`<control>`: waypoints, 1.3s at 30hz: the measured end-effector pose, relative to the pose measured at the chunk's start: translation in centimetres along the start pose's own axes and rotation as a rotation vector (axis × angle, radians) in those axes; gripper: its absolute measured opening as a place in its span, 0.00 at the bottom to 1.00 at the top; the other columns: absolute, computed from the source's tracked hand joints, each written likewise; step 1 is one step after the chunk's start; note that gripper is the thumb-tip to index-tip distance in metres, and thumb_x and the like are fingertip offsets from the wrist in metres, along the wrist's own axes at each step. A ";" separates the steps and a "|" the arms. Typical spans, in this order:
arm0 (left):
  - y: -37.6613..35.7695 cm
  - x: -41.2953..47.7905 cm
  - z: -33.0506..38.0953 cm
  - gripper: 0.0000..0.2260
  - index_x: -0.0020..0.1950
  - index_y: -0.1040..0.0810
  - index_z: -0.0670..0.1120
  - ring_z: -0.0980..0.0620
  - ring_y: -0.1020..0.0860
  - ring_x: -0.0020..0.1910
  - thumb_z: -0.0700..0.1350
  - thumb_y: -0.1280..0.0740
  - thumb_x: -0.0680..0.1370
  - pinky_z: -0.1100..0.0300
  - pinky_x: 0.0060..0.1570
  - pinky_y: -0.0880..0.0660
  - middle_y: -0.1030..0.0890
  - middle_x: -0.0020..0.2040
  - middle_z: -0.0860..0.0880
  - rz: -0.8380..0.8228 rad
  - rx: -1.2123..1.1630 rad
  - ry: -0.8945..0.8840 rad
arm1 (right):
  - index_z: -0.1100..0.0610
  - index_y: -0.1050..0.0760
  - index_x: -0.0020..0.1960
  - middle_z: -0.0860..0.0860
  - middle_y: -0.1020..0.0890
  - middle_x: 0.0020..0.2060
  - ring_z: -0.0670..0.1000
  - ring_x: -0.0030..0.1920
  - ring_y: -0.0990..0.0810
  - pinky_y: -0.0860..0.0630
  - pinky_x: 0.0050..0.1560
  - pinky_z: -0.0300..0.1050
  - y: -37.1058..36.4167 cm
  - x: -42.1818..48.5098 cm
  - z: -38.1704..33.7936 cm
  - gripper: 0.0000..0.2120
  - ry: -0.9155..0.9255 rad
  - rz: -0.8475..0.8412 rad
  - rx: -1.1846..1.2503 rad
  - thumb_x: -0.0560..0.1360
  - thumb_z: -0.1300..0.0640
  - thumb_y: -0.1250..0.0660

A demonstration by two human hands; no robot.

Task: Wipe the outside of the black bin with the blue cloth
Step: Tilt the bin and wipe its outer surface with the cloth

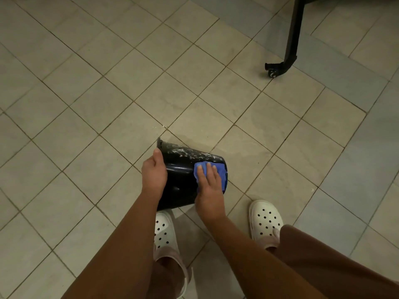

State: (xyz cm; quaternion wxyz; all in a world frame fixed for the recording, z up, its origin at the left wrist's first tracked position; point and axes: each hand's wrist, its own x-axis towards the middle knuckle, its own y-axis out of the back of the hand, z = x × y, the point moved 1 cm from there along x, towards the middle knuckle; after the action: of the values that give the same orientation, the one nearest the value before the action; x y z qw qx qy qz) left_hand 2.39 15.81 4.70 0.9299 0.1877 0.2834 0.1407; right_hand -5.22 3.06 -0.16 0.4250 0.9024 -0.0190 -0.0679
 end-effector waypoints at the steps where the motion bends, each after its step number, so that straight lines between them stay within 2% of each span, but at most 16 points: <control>1: 0.0 -0.1 0.0 0.24 0.45 0.23 0.40 0.47 0.22 0.42 0.55 0.49 0.84 0.54 0.45 0.26 0.21 0.41 0.40 -0.001 -0.008 0.009 | 0.57 0.42 0.74 0.58 0.41 0.74 0.58 0.74 0.48 0.55 0.72 0.50 0.3 1.1 0.5 0.34 0.032 -0.026 -0.007 0.72 0.69 0.34; 4: -0.3 -0.2 0.2 0.23 0.38 0.26 0.44 0.48 0.23 0.39 0.55 0.49 0.84 0.55 0.43 0.26 0.23 0.37 0.44 0.005 0.028 -0.043 | 0.57 0.39 0.73 0.57 0.35 0.70 0.57 0.71 0.40 0.44 0.73 0.50 1.5 3.4 2.9 0.32 -0.074 -0.048 -0.025 0.71 0.67 0.35; 6: -0.8 -0.1 0.6 0.24 0.36 0.27 0.42 0.45 0.23 0.38 0.56 0.48 0.84 0.50 0.44 0.25 0.24 0.35 0.43 -0.001 0.072 -0.094 | 0.58 0.38 0.72 0.57 0.32 0.67 0.56 0.67 0.37 0.41 0.68 0.45 2.0 3.8 3.7 0.29 -0.209 -0.023 0.008 0.72 0.68 0.37; 8: -1.1 -0.1 1.1 0.27 0.38 0.25 0.38 0.41 0.22 0.40 0.57 0.49 0.84 0.47 0.47 0.24 0.22 0.37 0.39 -0.001 0.111 -0.118 | 0.58 0.36 0.70 0.58 0.30 0.63 0.59 0.63 0.34 0.37 0.64 0.47 2.1 3.9 3.9 0.27 -0.307 -0.005 0.035 0.71 0.69 0.39; 12: -1.9 -0.5 1.9 0.27 0.39 0.25 0.38 0.46 0.24 0.36 0.56 0.49 0.84 0.54 0.39 0.27 0.22 0.37 0.40 -0.041 0.183 -0.179 | 0.62 0.41 0.73 0.62 0.34 0.67 0.62 0.65 0.36 0.38 0.67 0.53 1.1 2.1 2.3 0.32 -0.464 0.053 0.026 0.70 0.68 0.36; 14: -2.1 -0.6 2.1 0.25 0.38 0.26 0.40 0.47 0.24 0.36 0.56 0.49 0.84 0.55 0.38 0.28 0.22 0.36 0.42 -0.053 0.190 -0.177 | 0.61 0.42 0.74 0.63 0.38 0.71 0.64 0.70 0.40 0.41 0.71 0.55 0.5 0.4 0.2 0.35 -0.380 0.090 0.028 0.70 0.69 0.34; 17: -1.6 -0.1 1.4 0.25 0.42 0.22 0.40 0.42 0.20 0.43 0.56 0.49 0.84 0.48 0.46 0.23 0.19 0.41 0.39 -0.032 0.133 -0.105 | 0.57 0.44 0.75 0.58 0.43 0.74 0.59 0.74 0.48 0.53 0.72 0.48 0.5 0.4 -1.1 0.33 -0.183 0.054 0.051 0.73 0.68 0.36; 19: -1.1 -0.1 1.0 0.24 0.43 0.22 0.41 0.43 0.20 0.44 0.56 0.48 0.84 0.49 0.48 0.23 0.19 0.41 0.39 -0.023 0.078 -0.070 | 0.55 0.42 0.74 0.57 0.40 0.73 0.58 0.74 0.46 0.49 0.74 0.51 1.0 2.1 0.2 0.33 -0.093 0.016 0.010 0.73 0.67 0.36; 22: -0.5 -0.4 0.4 0.24 0.40 0.24 0.41 0.48 0.22 0.40 0.54 0.48 0.84 0.57 0.42 0.26 0.22 0.37 0.43 0.000 0.037 -0.069 | 0.56 0.36 0.71 0.58 0.32 0.66 0.58 0.66 0.36 0.38 0.70 0.53 1.9 4.0 3.0 0.30 -0.131 -0.028 -0.011 0.71 0.68 0.37; 25: -0.3 -0.4 0.2 0.23 0.38 0.25 0.44 0.51 0.23 0.39 0.54 0.49 0.85 0.58 0.40 0.28 0.23 0.37 0.45 0.036 0.023 -0.041 | 0.55 0.38 0.72 0.59 0.33 0.65 0.57 0.63 0.33 0.34 0.67 0.49 2.6 3.3 4.6 0.29 -0.367 -0.045 0.116 0.72 0.69 0.41; 27: -0.4 -0.2 0.1 0.23 0.39 0.25 0.44 0.50 0.23 0.39 0.54 0.49 0.85 0.57 0.41 0.28 0.23 0.37 0.45 0.040 0.025 -0.042 | 0.55 0.41 0.74 0.58 0.36 0.69 0.56 0.68 0.35 0.37 0.70 0.50 1.9 1.2 3.6 0.30 -0.382 0.009 0.118 0.74 0.68 0.39; 29: -0.5 -0.1 0.2 0.23 0.39 0.25 0.43 0.50 0.23 0.39 0.54 0.49 0.85 0.58 0.40 0.27 0.23 0.37 0.44 0.022 0.022 -0.056 | 0.57 0.42 0.74 0.59 0.40 0.73 0.60 0.73 0.44 0.50 0.73 0.54 0.7 -0.7 1.3 0.32 -0.225 0.072 0.045 0.73 0.69 0.36; 31: -0.5 -0.2 0.3 0.23 0.41 0.23 0.41 0.48 0.22 0.39 0.54 0.48 0.85 0.56 0.41 0.26 0.21 0.39 0.42 0.006 0.019 -0.065 | 0.56 0.42 0.74 0.58 0.43 0.74 0.58 0.74 0.49 0.57 0.71 0.51 0.0 -0.4 -0.3 0.33 -0.104 0.058 0.024 0.73 0.70 0.35; 33: -0.6 -0.4 0.3 0.23 0.45 0.22 0.40 0.47 0.21 0.41 0.54 0.48 0.85 0.55 0.43 0.25 0.20 0.41 0.40 -0.016 0.017 -0.066 | 0.55 0.41 0.74 0.57 0.40 0.73 0.58 0.74 0.48 0.53 0.72 0.53 0.2 1.5 -0.4 0.34 0.000 -0.006 0.038 0.71 0.70 0.34; 35: -0.7 -0.4 0.4 0.23 0.45 0.22 0.40 0.48 0.21 0.42 0.54 0.48 0.84 0.55 0.44 0.25 0.20 0.41 0.42 -0.028 0.036 -0.076 | 0.54 0.39 0.73 0.57 0.37 0.72 0.59 0.74 0.45 0.48 0.73 0.55 1.0 3.1 0.8 0.32 0.006 -0.044 0.019 0.72 0.67 0.34; 39: -1.3 -0.5 0.9 0.26 0.35 0.28 0.39 0.41 0.24 0.36 0.56 0.48 0.84 0.46 0.44 0.24 0.25 0.34 0.38 -0.034 0.117 -0.150 | 0.57 0.35 0.70 0.59 0.29 0.63 0.58 0.62 0.34 0.39 0.67 0.50 2.3 3.8 4.4 0.29 -0.244 0.038 0.006 0.70 0.69 0.37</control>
State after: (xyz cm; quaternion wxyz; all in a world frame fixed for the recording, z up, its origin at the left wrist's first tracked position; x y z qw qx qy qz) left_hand 2.74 14.28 5.06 0.9382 0.2466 0.2241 0.0937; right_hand -2.00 -2.14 -1.58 0.4179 0.8883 -0.0880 -0.1687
